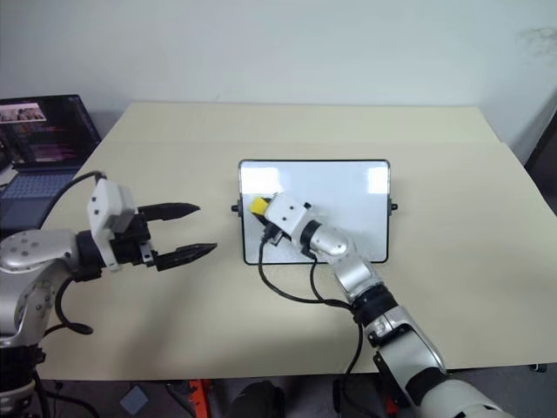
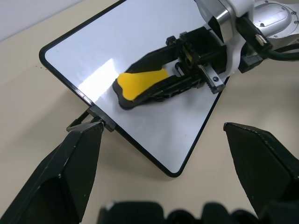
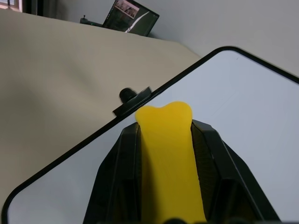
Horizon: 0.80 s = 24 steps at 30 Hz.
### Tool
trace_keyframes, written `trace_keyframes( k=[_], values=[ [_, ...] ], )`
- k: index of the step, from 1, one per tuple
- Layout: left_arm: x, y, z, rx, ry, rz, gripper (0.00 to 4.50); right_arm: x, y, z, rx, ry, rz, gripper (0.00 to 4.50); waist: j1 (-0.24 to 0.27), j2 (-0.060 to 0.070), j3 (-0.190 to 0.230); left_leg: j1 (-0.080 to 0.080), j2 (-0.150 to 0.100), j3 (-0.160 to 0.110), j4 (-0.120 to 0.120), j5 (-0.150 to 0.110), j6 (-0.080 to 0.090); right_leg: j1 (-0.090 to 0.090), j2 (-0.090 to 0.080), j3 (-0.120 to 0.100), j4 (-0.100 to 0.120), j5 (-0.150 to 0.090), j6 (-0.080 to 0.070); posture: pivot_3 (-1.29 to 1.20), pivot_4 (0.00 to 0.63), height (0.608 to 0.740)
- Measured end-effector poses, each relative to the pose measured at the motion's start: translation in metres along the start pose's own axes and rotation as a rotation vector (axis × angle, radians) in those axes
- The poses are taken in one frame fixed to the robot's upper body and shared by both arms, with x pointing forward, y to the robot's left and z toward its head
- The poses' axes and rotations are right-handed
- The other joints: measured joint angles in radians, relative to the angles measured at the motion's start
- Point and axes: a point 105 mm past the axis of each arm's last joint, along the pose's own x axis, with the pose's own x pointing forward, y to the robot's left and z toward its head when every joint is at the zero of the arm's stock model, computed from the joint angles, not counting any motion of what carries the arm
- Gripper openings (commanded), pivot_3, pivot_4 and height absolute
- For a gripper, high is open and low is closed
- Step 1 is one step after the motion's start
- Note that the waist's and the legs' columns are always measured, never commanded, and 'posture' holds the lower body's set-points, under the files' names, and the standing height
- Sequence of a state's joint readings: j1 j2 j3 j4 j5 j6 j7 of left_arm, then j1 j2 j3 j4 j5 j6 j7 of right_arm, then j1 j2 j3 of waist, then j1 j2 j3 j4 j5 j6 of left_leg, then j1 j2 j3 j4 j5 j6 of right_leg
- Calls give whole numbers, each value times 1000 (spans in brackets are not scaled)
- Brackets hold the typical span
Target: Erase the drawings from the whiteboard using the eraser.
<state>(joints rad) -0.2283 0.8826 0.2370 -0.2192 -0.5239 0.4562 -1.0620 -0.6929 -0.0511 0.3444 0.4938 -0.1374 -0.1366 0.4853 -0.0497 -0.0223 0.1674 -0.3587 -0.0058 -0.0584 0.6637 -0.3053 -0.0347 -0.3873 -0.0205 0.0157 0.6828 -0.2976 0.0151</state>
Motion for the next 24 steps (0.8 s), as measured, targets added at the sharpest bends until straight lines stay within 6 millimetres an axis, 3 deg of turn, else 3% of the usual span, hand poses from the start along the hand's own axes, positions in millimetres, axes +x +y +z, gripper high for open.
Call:
trace_keyframes(
  k=[7, 16, 21, 24],
  values=[
    [3, -2, -2, -8, 5, -13, 4500, -14, 16, -11, -13, 21, 70, 1177, 2, 0, 0, 0, 0, 0, 0, 0, 0, 0, 0, 0, 0, 0, 0, 0, 150, 740],
    [3, 0, -4, -16, 7, -17, 4500, -15, 14, -9, -9, 25, 66, 1177, 2, 0, 0, 0, 0, 0, 0, 0, 0, 0, 0, 0, 0, 0, 0, 0, 150, 740],
    [6, 1, -2, -9, 5, -28, 4500, -1, -5, 4, -26, 19, 30, 1177, 2, 0, 0, 0, 0, 0, 0, 0, 0, -1, 0, 0, 0, 1, -1, 0, 150, 740],
    [6, 3, 1, 6, 2, -25, 4500, 11, -29, 18, -47, 5, -29, 1177, 2, 0, 1, -1, 0, 0, 0, 1, -1, -1, 0, 0, 0, 2, -1, 0, 150, 740]
  ],
)
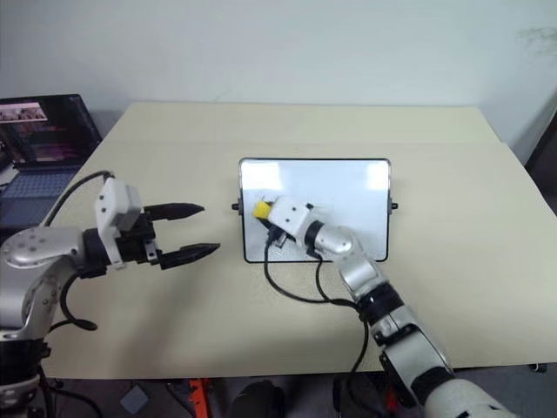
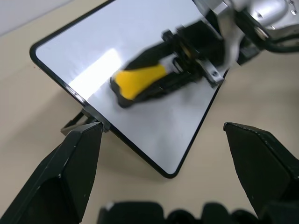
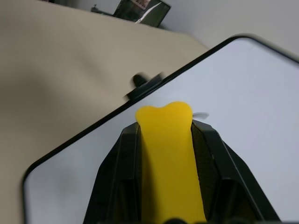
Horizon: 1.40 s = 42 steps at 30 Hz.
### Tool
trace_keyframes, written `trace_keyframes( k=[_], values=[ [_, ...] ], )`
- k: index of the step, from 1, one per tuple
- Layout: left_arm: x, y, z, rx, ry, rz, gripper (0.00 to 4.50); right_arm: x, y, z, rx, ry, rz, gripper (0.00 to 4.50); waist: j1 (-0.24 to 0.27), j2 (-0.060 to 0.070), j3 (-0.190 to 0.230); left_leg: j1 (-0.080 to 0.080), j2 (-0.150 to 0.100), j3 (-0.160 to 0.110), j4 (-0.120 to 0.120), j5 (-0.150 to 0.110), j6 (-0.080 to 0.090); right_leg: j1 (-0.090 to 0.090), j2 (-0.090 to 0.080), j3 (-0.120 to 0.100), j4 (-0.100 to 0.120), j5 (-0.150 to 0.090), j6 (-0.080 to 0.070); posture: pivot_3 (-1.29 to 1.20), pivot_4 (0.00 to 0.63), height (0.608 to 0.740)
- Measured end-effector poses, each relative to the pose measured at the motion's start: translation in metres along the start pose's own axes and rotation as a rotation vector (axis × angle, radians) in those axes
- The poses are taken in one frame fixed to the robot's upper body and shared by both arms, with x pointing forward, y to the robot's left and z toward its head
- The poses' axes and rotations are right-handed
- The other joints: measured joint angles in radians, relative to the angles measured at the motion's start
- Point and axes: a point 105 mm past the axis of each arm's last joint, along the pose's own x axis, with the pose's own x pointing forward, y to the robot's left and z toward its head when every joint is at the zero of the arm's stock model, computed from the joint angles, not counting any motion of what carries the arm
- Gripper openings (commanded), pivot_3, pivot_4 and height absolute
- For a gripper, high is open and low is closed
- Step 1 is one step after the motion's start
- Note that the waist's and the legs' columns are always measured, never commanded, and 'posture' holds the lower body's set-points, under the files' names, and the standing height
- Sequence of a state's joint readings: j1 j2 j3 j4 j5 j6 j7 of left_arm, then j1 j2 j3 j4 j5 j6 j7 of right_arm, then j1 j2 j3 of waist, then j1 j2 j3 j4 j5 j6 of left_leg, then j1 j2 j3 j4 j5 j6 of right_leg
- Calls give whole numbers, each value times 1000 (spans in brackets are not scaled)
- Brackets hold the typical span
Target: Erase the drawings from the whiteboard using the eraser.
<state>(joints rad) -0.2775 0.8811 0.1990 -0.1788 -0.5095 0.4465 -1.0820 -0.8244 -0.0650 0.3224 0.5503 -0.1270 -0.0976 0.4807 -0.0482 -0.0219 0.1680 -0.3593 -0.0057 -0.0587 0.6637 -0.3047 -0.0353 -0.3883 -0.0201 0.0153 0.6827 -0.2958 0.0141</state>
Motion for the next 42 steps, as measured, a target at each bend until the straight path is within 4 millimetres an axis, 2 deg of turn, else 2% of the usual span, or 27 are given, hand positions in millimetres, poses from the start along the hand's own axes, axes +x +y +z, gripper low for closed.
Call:
trace_keyframes(
  k=[3, 9, 12, 23, 27, 36, 42],
  values=[
    [0, 1, -1, -3, 4, 3, 4500, 6, -18, 9, -14, -12, -49, 1177, 1, 0, 0, -2, 0, 0, 0, 0, 0, -1, 0, 0, -1, 0, 0, 0, 150, 740],
    [-1, 2, -2, -9, 5, 8, 4500, 11, -26, 12, -27, -8, -65, 1177, 0, 0, 0, -2, 0, 0, 0, 0, 0, -1, 0, 0, -1, 0, 0, 0, 150, 740],
    [0, 2, -3, -9, 5, 8, 4500, 9, -22, 11, -31, -2, -52, 1177, 0, 0, 0, -2, 0, 0, 0, 0, 0, -1, 0, 0, -1, 0, 0, 0, 150, 740],
    [0, 2, -3, -11, 2, 9, 4500, -10, 22, -6, -35, 59, 84, 1177, 0, 0, 0, -2, 0, 0, -1, 0, 0, -1, 0, 0, -2, 0, 0, 0, 150, 740],
    [2, 1, -4, -14, 2, 3, 4500, -15, 32, -10, -52, 84, 133, 1177, 0, 0, 0, -2, 0, 0, -1, 0, 0, -1, 0, 0, -1, 0, 0, 0, 150, 740],
    [3, -1, -5, -19, 2, -4, 4500, -22, 34, -12, -25, 97, 130, 1177, 5, 0, 0, -3, 0, 0, -1, 0, 0, -1, 0, 0, -2, 0, 0, 0, 150, 740],
    [4, -2, -6, -26, 0, -9, 4500, -50, 15, -13, 102, 123, 34, 1177, 21, 0, 1, -5, 0, -1, -1, 0, 0, -2, 0, -1, -3, 0, 0, 0, 150, 740]
  ],
)
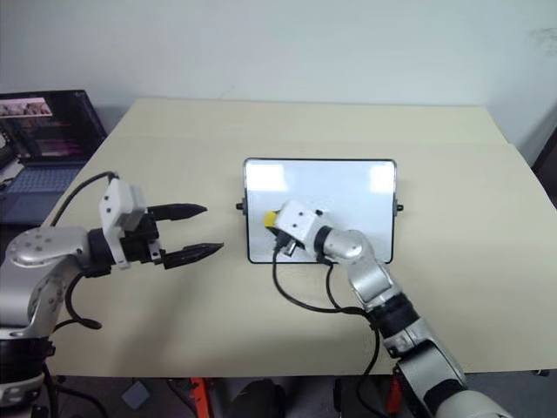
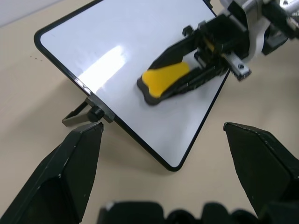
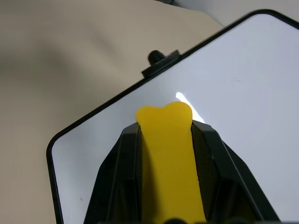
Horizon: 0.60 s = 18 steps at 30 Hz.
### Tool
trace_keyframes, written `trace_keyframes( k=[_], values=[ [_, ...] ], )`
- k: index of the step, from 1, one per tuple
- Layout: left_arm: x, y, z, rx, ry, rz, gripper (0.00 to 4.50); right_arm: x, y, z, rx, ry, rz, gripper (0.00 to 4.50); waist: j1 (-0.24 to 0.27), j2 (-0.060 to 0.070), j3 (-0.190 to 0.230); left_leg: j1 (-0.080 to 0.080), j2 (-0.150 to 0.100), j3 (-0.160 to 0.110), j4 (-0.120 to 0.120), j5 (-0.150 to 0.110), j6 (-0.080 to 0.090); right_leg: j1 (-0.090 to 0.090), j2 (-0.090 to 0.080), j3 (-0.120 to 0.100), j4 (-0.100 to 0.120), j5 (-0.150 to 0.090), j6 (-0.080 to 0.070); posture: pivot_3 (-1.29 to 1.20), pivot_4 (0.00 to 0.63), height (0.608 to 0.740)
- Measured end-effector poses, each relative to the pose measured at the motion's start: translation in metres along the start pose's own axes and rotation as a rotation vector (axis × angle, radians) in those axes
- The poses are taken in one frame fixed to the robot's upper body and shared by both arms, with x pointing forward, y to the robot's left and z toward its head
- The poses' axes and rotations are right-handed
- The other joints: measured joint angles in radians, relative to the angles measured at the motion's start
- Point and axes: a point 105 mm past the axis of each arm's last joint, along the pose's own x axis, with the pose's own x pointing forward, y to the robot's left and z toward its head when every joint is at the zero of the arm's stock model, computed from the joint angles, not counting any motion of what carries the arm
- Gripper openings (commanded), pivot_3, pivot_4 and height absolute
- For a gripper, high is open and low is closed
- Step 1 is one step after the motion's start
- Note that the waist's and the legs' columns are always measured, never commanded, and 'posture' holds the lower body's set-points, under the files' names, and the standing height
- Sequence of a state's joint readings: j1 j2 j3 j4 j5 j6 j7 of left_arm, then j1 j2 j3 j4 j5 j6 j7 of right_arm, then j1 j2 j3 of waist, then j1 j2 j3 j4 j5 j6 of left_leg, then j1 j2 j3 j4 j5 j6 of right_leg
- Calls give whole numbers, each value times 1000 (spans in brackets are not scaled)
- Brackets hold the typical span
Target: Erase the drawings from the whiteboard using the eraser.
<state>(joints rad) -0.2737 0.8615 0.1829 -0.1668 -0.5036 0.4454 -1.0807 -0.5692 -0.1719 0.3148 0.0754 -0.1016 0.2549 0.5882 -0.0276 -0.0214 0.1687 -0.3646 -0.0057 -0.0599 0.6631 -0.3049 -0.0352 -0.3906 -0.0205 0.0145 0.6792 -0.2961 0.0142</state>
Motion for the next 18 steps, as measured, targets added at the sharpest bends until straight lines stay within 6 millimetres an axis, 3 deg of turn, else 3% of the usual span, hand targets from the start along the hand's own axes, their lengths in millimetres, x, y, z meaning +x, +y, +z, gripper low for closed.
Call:
trace_keyframes(
  k=[5, 12, 18],
  values=[
    [4, -3, -1, -11, -19, -9, 4500, -34, -18, 5, 79, 18, -102, 1177, -1, 1, 1, -1, 0, 0, -1, 0, 0, -1, 0, 0, 0, -1, 0, 0, 150, 740],
    [17, -13, -4, -36, -45, -50, 4500, -83, -61, 18, 127, 95, -316, 1177, -1, 2, 2, -1, 0, 0, -1, 0, 0, -1, 0, 0, 0, -1, 0, 0, 150, 740],
    [25, -17, -5, -55, -68, -58, 4500, -122, -74, 5, 153, 209, -433, 1177, -2, 2, 2, -1, 0, 1, -1, 0, 0, -1, 0, 1, 0, -2, 1, 0, 150, 740]
  ],
)
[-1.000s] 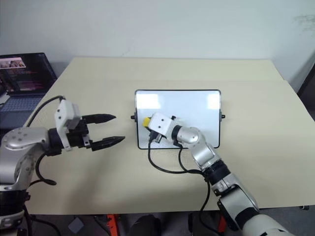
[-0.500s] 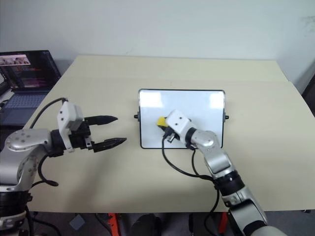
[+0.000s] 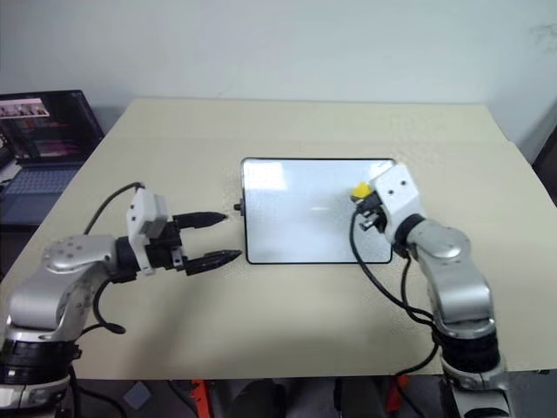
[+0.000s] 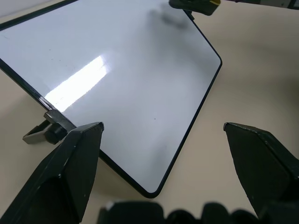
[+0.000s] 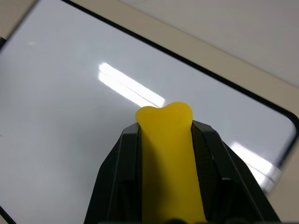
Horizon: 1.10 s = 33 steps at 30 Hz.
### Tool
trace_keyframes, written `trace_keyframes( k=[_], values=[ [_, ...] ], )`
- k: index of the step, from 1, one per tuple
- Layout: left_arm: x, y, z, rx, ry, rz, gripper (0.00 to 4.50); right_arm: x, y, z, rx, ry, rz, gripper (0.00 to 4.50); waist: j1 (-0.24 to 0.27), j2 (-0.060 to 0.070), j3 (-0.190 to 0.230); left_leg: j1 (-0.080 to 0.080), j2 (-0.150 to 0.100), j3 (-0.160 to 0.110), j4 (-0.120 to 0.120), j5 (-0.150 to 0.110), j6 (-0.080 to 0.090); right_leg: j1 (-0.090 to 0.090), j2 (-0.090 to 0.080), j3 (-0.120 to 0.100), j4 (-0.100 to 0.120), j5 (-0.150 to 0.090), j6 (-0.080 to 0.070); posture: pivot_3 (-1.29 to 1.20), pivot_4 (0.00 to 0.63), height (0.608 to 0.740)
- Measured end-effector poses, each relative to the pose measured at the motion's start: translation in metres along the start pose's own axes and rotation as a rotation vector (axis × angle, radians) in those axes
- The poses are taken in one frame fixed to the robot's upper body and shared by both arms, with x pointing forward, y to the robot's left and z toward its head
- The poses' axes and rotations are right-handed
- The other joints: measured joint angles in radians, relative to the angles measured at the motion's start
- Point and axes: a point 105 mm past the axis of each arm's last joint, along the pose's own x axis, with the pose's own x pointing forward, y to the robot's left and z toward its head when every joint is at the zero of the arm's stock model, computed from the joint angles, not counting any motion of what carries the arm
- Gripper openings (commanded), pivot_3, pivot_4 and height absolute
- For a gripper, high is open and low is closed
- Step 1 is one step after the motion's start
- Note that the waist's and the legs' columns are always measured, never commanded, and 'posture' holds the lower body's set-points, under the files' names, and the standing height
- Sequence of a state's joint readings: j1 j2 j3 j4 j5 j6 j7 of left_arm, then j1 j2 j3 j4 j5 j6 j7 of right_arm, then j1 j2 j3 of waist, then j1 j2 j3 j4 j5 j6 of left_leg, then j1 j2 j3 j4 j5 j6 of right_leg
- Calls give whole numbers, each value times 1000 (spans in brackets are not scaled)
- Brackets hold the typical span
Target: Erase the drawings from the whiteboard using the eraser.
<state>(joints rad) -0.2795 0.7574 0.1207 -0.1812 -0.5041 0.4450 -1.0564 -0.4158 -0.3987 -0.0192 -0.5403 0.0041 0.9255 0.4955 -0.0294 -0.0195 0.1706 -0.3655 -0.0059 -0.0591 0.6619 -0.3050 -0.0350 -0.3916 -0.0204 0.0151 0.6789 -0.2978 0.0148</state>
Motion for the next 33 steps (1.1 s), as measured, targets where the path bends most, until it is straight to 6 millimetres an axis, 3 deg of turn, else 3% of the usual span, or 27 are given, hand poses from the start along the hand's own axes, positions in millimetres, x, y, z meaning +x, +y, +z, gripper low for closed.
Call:
trace_keyframes(
  k=[5, 11, 16, 23, 33],
  values=[
    [6, -2, -1, -18, -24, 8, 4500, -21, -38, -20, 36, 77, -172, 1177, 0, 0, 0, 0, 0, 0, 0, 0, 0, 0, 0, 0, 0, 0, 0, 0, 150, 740],
    [11, -3, 2, -12, -32, -8, 4500, -31, -56, -29, 104, 86, -302, 1177, -3, 0, 0, 0, 0, 0, 0, 0, 0, 0, 0, 0, 1, 0, 0, 0, 150, 740],
    [13, -5, 2, -15, -28, -24, 4500, -32, -58, -38, 161, 103, -339, 1177, -2, 0, 0, 0, 0, 1, 0, 0, 0, 0, 0, 1, 0, 0, 0, 0, 150, 740],
    [15, -8, 4, -14, -38, -40, 4500, -29, -54, -69, 349, 199, -390, 1177, -2, 0, 0, 0, 0, 1, 0, 0, 0, 0, 0, 1, 1, 0, 0, 0, 150, 740],
    [31, -38, 28, -34, -164, -204, 4500, -23, -50, -84, 381, 256, -366, 1177, -2, 0, 0, 0, 0, 2, 0, 0, 0, 0, 0, 1, 1, 0, 0, 0, 150, 740]
  ],
)
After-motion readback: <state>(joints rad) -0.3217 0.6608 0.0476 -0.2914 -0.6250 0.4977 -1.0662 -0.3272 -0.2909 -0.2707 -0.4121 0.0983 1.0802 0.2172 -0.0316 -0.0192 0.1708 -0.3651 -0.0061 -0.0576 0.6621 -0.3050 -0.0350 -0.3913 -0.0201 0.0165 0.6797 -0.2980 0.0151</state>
